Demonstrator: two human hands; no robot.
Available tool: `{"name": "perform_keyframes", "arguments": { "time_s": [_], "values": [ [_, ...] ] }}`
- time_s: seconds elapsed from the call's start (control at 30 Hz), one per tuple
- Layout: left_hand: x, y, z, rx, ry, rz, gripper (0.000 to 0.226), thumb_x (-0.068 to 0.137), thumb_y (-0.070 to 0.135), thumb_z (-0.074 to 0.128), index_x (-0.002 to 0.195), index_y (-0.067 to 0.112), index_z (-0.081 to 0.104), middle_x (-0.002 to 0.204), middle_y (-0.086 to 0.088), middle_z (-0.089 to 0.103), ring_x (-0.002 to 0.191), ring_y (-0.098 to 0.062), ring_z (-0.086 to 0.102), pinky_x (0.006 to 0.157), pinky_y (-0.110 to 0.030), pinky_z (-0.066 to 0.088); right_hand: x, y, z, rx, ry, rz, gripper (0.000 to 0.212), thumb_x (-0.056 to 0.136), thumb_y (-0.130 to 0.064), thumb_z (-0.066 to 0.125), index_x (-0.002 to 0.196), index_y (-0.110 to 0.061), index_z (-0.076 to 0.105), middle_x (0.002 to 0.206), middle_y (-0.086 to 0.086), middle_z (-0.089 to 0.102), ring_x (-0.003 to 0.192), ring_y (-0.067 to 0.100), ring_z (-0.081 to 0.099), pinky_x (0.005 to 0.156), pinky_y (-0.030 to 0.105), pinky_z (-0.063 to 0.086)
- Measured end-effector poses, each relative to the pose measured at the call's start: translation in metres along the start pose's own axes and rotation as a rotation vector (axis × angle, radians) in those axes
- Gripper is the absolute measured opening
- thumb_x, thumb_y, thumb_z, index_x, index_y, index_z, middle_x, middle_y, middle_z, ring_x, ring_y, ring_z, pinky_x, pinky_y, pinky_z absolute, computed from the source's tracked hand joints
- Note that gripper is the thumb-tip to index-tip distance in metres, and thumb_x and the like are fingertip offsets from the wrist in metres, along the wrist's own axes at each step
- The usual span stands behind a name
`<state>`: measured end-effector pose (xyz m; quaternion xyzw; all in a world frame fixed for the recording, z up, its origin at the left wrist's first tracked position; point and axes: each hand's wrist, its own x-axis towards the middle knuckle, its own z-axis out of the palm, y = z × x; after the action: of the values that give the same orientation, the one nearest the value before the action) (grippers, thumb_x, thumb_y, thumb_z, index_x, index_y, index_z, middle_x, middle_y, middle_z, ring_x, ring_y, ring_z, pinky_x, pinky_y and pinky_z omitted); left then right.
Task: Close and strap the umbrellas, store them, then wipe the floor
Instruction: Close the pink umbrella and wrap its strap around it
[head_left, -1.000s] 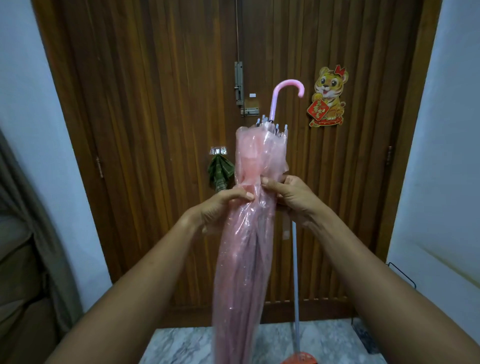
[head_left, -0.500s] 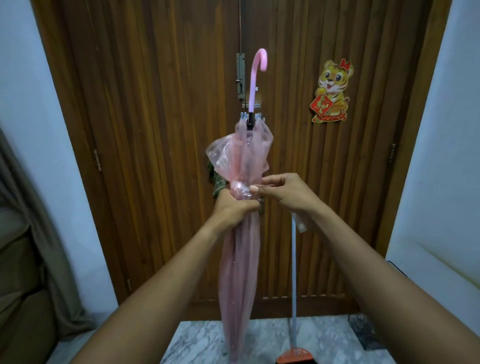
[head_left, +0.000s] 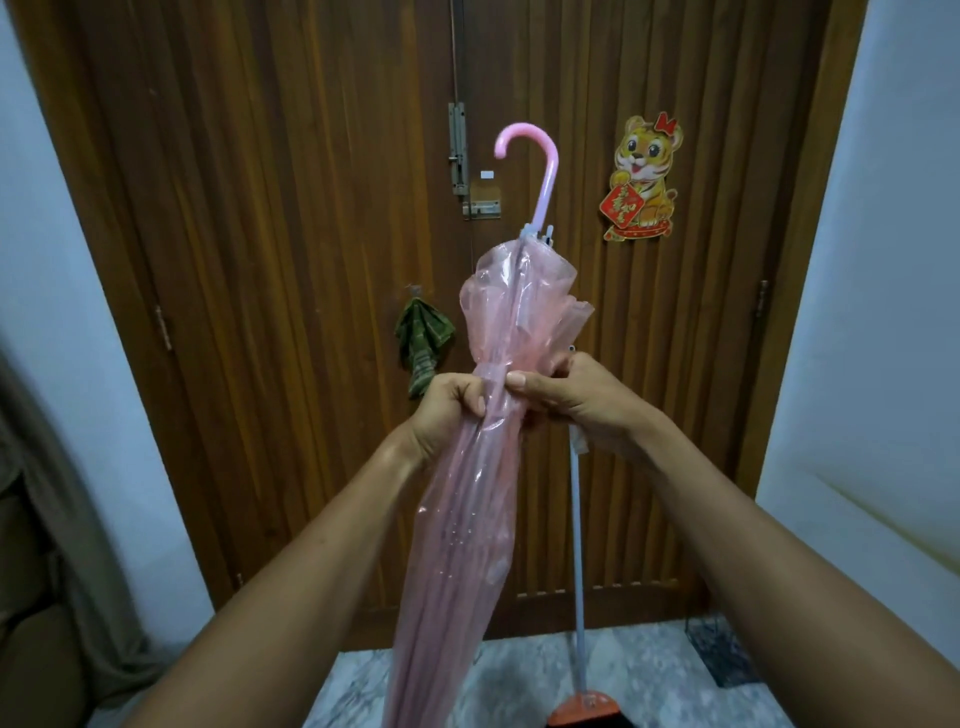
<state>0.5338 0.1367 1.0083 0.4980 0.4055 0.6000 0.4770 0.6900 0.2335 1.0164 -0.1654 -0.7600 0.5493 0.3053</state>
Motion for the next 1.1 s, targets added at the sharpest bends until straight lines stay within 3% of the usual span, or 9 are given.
{"name": "perform_keyframes", "arguments": {
  "time_s": [0.07,0.17,0.3,0.47,0.63,0.73,0.83,1.0,1.1],
  "values": [
    [0.000,0.003,-0.005,0.106,0.040,-0.004,0.031,0.068,0.000,0.041,0.074,-0.004,0.071,0.071,-0.015,0.067,0.065,-0.021,0.066,0.062,-0.026,0.057,0.001,0.002,0.003,0.005,0.076,-0.045,0.040,0.085,-0.027,0.078,0.114,0.000,0.069,0.107,0.018,0.075,0.097,0.033,0.074,0.081,0.045,0.062],
    [0.005,-0.004,-0.016,0.254,0.048,-0.035,0.041,0.079,0.022,0.056,0.112,0.000,0.064,0.105,-0.018,0.068,0.095,-0.029,0.066,0.087,-0.039,0.053,0.003,0.004,0.010,0.066,0.253,-0.086,0.030,0.082,-0.018,0.080,0.105,0.000,0.073,0.100,0.011,0.077,0.094,0.024,0.076,0.074,0.030,0.063],
    [0.010,-0.034,-0.017,0.560,0.113,0.107,0.084,0.061,0.031,0.086,0.133,0.018,0.047,0.127,-0.006,0.063,0.114,-0.019,0.065,0.096,-0.038,0.055,0.011,0.012,0.023,-0.054,0.449,-0.075,0.030,0.074,-0.026,0.087,0.093,-0.005,0.077,0.088,0.008,0.078,0.082,0.019,0.077,0.079,0.042,0.064],
    [0.014,-0.047,-0.007,0.525,0.450,0.258,0.067,0.061,0.006,0.079,0.123,0.015,0.055,0.108,-0.001,0.070,0.097,-0.016,0.069,0.074,-0.025,0.057,0.015,0.000,0.036,-0.301,0.354,-0.055,0.034,0.069,-0.036,0.090,0.086,-0.009,0.079,0.080,0.004,0.078,0.078,0.015,0.077,0.077,0.044,0.063],
    [0.000,-0.023,-0.009,0.344,0.233,0.167,0.049,0.074,-0.018,0.058,0.114,0.010,0.057,0.085,-0.007,0.062,0.071,-0.015,0.061,0.059,-0.025,0.052,0.008,-0.006,0.011,-0.221,0.179,-0.057,0.048,0.071,-0.033,0.087,0.103,0.000,0.076,0.102,0.013,0.077,0.103,0.027,0.073,0.094,0.043,0.058],
    [-0.006,-0.016,-0.003,0.211,0.164,0.121,0.061,0.059,-0.008,0.053,0.116,0.013,0.055,0.080,-0.007,0.058,0.062,-0.013,0.058,0.053,-0.028,0.049,0.005,-0.005,0.005,-0.139,0.125,-0.033,0.040,0.080,-0.025,0.082,0.108,0.001,0.070,0.103,0.006,0.077,0.091,0.011,0.074,0.077,0.024,0.061],
    [-0.007,-0.018,0.002,0.080,0.182,0.091,0.068,0.051,-0.005,0.051,0.117,0.010,0.051,0.083,-0.013,0.056,0.060,-0.020,0.058,0.053,-0.031,0.053,0.004,-0.001,0.006,-0.034,0.138,-0.018,0.024,0.084,-0.012,0.078,0.088,0.001,0.059,0.079,0.003,0.068,0.059,-0.001,0.065,0.052,0.013,0.049],
    [-0.004,-0.016,0.001,-0.040,0.129,0.051,0.064,0.048,-0.008,0.045,0.112,-0.005,0.054,0.082,-0.021,0.059,0.064,-0.030,0.062,0.064,-0.035,0.052,0.000,0.002,0.013,0.121,0.151,0.056,0.048,0.073,-0.026,0.089,0.105,0.001,0.066,0.100,0.017,0.076,0.080,0.026,0.073,0.066,0.036,0.060],
    [-0.005,-0.013,0.000,0.127,0.136,0.011,0.047,0.044,-0.003,0.045,0.087,-0.013,0.060,0.070,-0.020,0.063,0.062,-0.033,0.060,0.058,-0.030,0.053,-0.003,0.001,0.015,0.137,0.116,0.014,0.039,0.083,-0.017,0.080,0.109,0.009,0.070,0.097,0.021,0.075,0.081,0.024,0.073,0.061,0.031,0.060]
  ]
}}
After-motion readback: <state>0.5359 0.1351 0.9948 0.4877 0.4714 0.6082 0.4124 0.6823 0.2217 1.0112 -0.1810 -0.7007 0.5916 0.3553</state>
